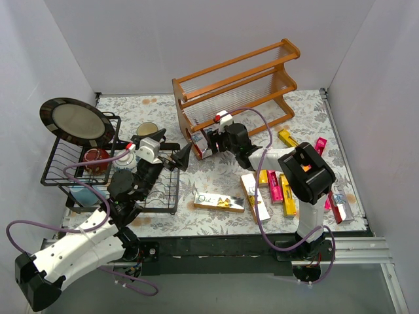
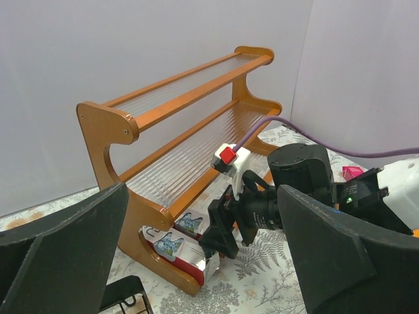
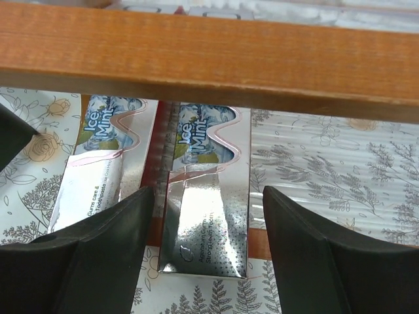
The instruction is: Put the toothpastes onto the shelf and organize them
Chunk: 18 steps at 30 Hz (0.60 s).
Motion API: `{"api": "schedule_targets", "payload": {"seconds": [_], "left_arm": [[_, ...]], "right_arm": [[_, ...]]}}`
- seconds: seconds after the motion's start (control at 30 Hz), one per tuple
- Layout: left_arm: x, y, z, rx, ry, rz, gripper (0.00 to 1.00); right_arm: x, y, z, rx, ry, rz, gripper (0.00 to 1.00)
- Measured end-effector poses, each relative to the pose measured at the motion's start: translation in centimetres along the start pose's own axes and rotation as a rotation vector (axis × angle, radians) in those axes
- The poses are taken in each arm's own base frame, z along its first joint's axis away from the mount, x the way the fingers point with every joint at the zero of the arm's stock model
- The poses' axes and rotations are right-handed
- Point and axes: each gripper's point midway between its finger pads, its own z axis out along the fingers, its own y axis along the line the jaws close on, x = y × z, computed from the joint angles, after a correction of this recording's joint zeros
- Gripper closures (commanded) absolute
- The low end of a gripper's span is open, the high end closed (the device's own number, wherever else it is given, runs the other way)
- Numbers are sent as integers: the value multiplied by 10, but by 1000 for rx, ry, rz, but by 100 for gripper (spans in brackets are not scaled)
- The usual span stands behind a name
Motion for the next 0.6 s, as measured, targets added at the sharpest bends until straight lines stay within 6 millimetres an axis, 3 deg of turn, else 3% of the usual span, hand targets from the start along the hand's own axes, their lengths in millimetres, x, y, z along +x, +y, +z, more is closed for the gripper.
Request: {"api": "schedule_targets", "payload": {"seconds": [0.17, 0.4, 0.6], "left_arm": [[2, 0, 0, 8, 7, -2, 2], [2, -1, 1, 16, 7, -8, 2], [5, -2, 2, 25, 13, -8, 2]], "right_arm": [[-3, 0, -1, -8, -5, 14, 24], [-31, -3, -12, -25, -62, 111, 24], [-47, -16, -16, -13, -101, 230, 32]]}}
